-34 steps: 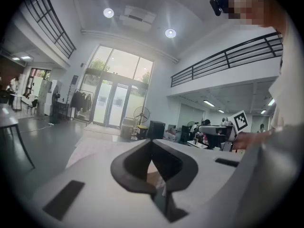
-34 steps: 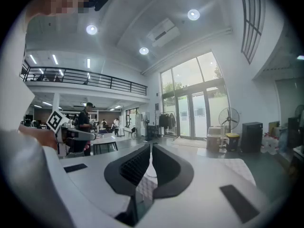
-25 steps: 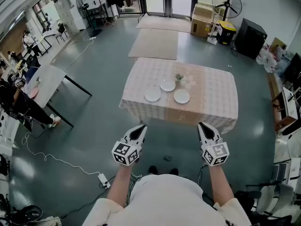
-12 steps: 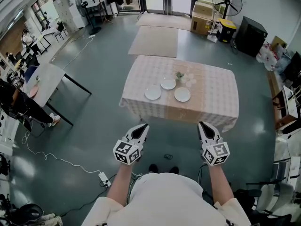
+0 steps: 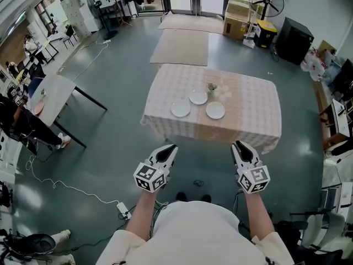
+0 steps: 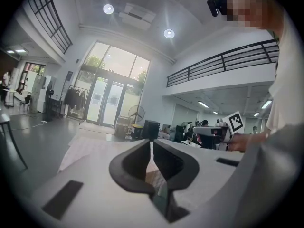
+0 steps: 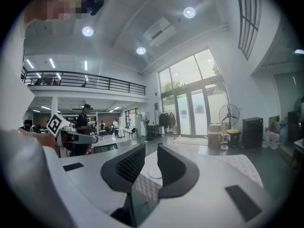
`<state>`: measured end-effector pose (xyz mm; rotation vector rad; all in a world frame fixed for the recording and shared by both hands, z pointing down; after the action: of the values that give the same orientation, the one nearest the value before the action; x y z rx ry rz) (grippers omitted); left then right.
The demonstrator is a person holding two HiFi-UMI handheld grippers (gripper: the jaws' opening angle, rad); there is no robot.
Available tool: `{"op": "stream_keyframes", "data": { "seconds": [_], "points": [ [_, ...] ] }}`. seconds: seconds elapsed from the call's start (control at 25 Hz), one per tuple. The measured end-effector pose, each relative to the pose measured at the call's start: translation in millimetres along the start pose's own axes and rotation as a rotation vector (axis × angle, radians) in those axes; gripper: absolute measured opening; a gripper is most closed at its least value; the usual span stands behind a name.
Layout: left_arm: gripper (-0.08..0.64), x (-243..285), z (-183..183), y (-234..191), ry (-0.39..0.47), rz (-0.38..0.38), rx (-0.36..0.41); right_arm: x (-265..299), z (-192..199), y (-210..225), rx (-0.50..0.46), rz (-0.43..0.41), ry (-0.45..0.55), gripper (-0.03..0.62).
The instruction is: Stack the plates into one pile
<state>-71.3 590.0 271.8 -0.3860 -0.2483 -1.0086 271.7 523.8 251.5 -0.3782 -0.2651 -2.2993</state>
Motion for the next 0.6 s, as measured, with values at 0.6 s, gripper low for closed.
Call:
{"op": "stream_keyframes", "data": {
  "seconds": [0.6],
  "points": [
    [0.103,9,-1,-35,-0.03,0.044,-0.011,25,-7,-8,0.018,0.039,-0.005,0.117]
  ]
}}
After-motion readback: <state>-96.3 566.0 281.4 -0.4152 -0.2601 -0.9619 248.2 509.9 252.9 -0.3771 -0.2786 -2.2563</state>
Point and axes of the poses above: the fingertips, and each gripper's own axes: x forward along the fingers, y to its right, z out of its underside, the point moved 10 cm from there along -x, backward along the fingers, and after that the axes turned 14 degrees about -y, right-handed, at the moved point
